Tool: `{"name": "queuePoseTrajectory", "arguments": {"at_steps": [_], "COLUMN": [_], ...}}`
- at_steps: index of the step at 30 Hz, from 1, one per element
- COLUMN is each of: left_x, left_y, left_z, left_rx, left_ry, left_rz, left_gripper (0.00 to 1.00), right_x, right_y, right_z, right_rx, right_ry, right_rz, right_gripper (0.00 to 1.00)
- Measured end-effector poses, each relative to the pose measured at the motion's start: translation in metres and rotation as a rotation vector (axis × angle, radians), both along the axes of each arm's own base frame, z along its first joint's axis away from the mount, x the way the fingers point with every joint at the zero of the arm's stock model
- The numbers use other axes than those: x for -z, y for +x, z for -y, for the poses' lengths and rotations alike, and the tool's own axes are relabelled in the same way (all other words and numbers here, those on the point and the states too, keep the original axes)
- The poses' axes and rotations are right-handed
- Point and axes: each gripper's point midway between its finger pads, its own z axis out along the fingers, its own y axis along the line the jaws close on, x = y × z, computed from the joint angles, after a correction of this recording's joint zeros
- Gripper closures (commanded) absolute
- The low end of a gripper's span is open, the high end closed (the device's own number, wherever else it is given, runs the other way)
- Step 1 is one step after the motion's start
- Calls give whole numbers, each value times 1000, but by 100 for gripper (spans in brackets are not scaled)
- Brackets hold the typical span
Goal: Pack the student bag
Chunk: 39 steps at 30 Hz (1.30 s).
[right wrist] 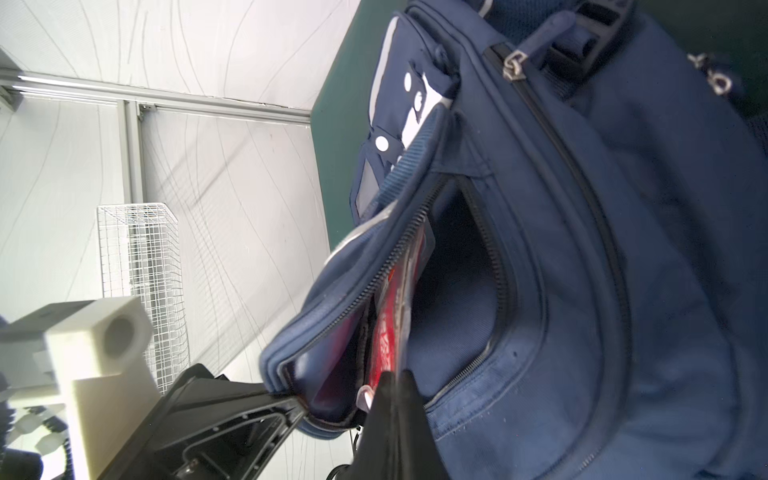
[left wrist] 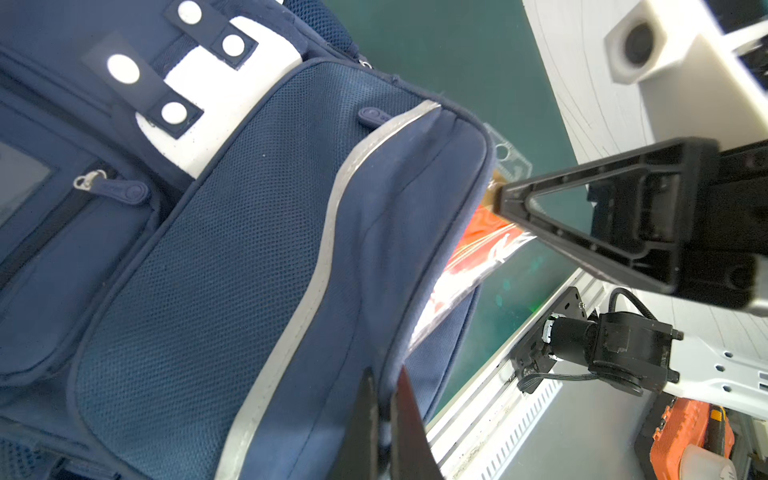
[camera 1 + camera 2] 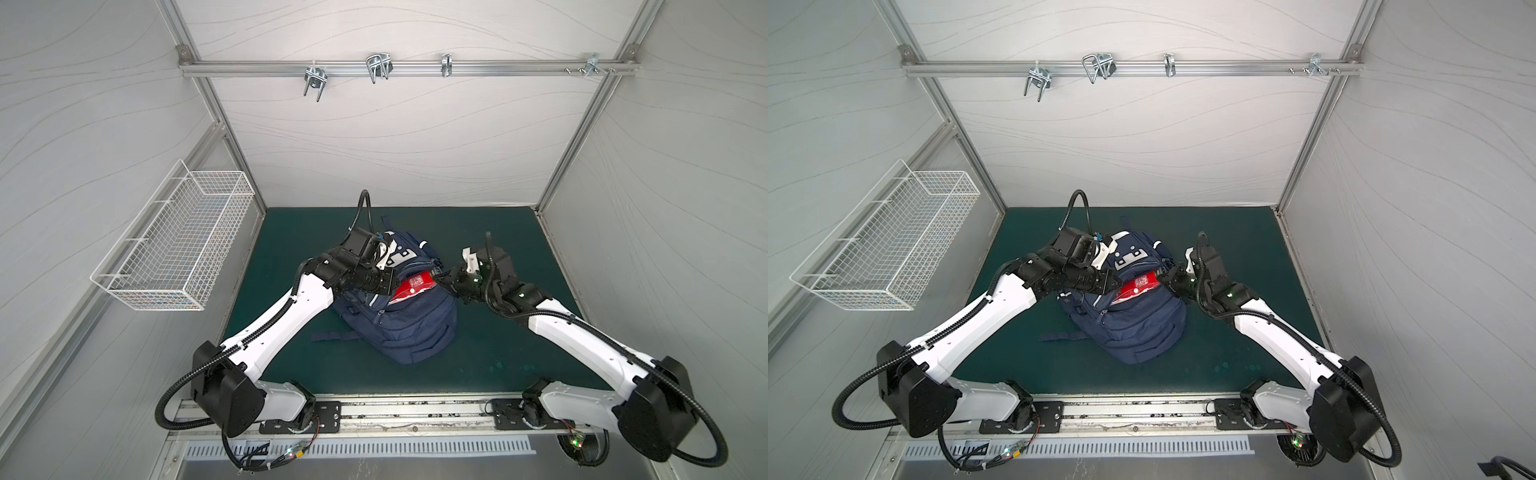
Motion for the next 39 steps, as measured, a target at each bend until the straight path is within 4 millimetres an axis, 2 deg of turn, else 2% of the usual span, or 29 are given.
{"name": "queuePoseTrajectory", "arguments": {"at_steps": [3, 11, 15, 16, 18, 19, 20, 22, 25, 29, 32, 34, 37, 39], "left_x": [-1, 7, 13, 14, 14, 14, 13, 12, 8, 7, 8, 7, 13, 29], "left_y": [-1, -6, -5, -4, -4, -4, -4, -4, -4, -3, -1, 1, -2, -13], "left_z": [2, 6, 4, 4, 5, 6, 7, 8, 12, 8, -9, -27, -58, -80], "left_rx": [13, 25, 3, -2, -7, -7, -6, -5, -11, -68, -157, -245, -384, -481], "left_ry": [-8, -36, -39, -40, -45, -51, -58, -67, -95, -123, -129, -133, -153, -166], "left_rz": [0, -30, -48, -52, -56, -56, -55, -58, -70, -92, -115, -133, -183, -255], "left_gripper": [100, 100, 100, 100, 100, 100, 98, 80, 57, 44, 40, 38, 36, 35], "right_x": [10, 30, 36, 38, 41, 42, 43, 43, 33, 10, -2, -4, -1, 5], "right_y": [-2, 16, 21, 22, 22, 21, 19, 13, 4, -8, -19, -30, -54, -72], "right_z": [-4, -59, -70, -71, -70, -70, -69, -60, -38, -3, 15, 22, 23, 17], "right_rx": [-8, -123, -136, -138, -140, -146, -150, -152, -141, -113, -117, -141, -231, -310], "right_ry": [-13, -30, -25, -28, -37, -45, -54, -94, -157, -233, -299, -355, -473, -543], "right_rz": [-30, -33, -27, -28, -31, -28, -28, -29, -10, 40, 86, 119, 179, 215], "right_gripper": [100, 100, 100, 94, 67, 57, 52, 42, 37, 32, 35, 36, 37, 37]}}
